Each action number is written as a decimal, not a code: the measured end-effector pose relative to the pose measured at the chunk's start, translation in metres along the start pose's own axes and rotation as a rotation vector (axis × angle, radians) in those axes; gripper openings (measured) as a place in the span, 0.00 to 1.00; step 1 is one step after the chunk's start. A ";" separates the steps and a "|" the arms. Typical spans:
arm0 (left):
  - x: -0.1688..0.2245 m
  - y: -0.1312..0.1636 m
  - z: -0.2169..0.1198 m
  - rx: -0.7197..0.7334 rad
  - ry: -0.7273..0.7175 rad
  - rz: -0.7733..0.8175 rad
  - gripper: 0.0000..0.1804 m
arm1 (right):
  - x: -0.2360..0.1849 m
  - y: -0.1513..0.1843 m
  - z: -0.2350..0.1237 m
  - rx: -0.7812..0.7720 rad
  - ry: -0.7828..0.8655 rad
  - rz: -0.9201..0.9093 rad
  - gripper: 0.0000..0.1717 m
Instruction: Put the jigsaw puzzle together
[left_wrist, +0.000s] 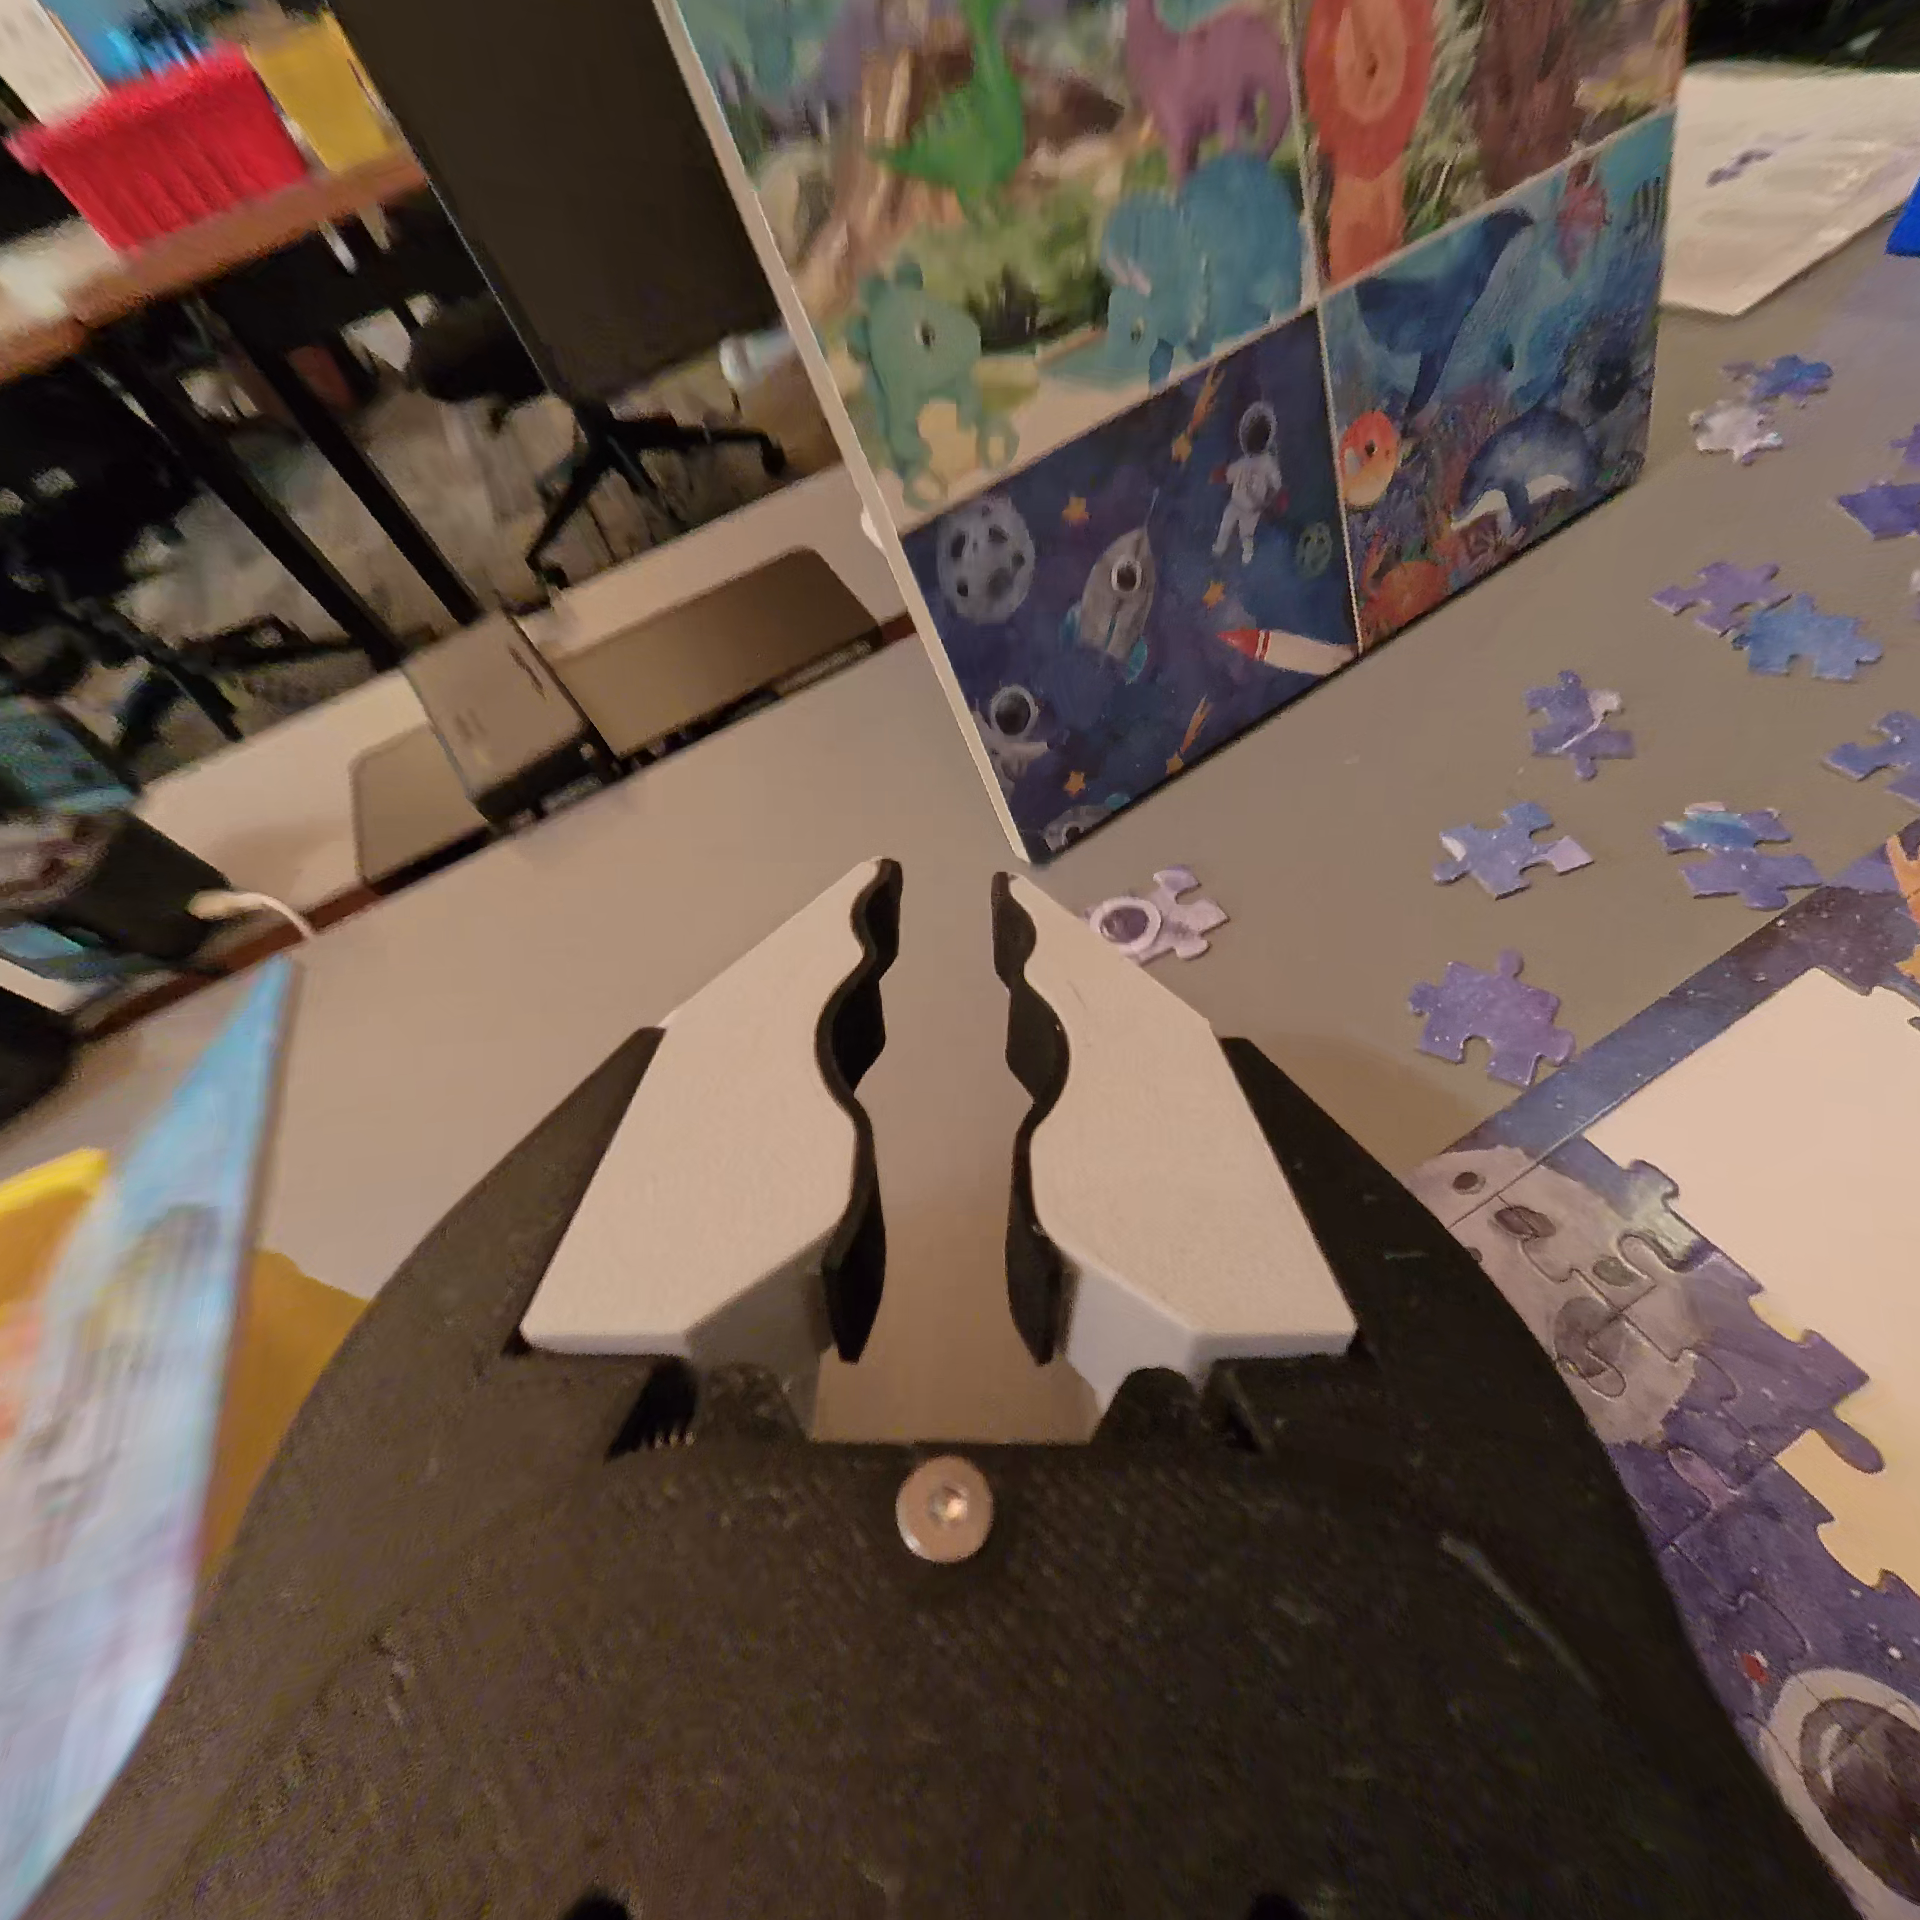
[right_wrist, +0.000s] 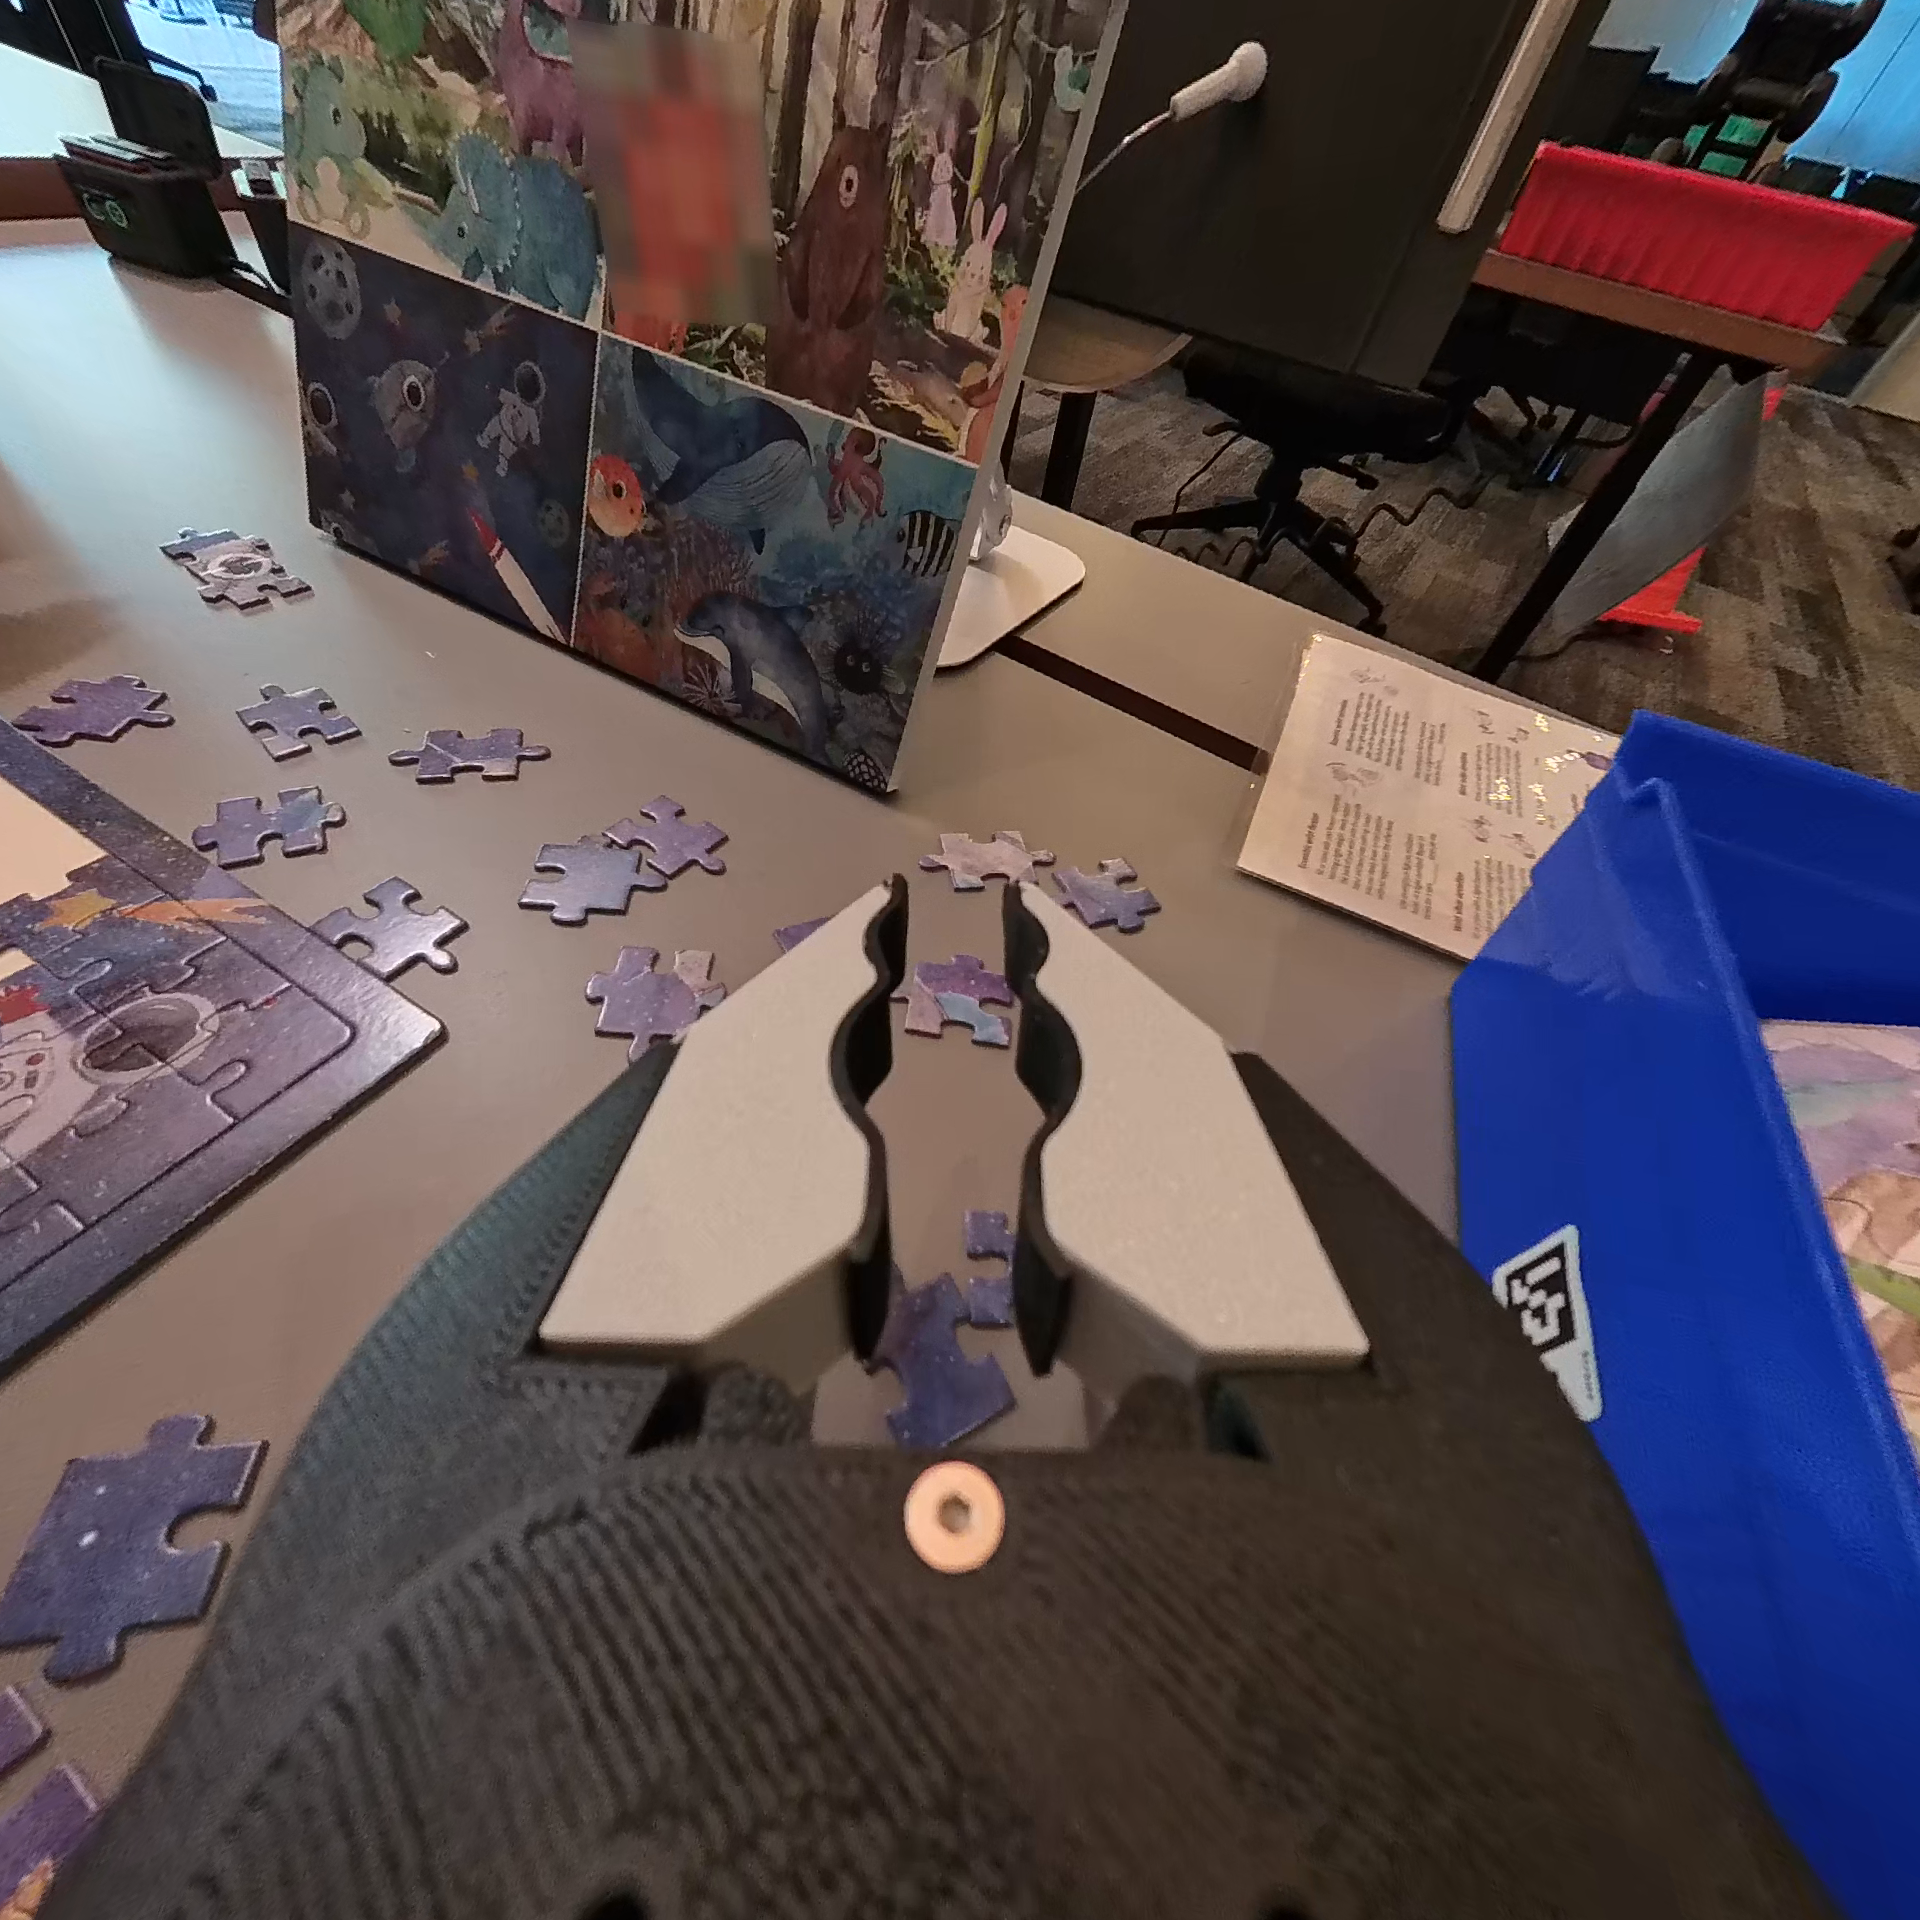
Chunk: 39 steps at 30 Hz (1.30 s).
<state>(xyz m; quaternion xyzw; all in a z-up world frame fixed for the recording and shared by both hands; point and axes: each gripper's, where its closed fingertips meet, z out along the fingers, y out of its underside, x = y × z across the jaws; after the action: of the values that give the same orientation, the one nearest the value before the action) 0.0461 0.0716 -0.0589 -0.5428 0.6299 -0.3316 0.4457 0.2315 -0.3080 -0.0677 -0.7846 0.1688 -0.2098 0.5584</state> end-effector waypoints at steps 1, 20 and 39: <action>-0.001 -0.010 -0.008 0.030 -0.010 0.024 0.09 | 0.000 0.000 0.000 0.000 0.001 -0.001 0.10; 0.012 -0.033 -0.029 0.124 -0.022 0.103 0.03 | 0.009 0.008 0.003 0.008 0.022 0.050 0.09; 0.035 0.007 0.007 0.002 0.123 -0.034 0.05 | 0.000 -0.006 -0.006 0.043 -0.029 0.056 0.00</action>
<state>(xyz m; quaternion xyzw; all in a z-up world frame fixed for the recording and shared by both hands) 0.0495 0.0390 -0.0751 -0.5316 0.6463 -0.3725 0.4012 0.2282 -0.3109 -0.0598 -0.7704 0.1780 -0.1862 0.5832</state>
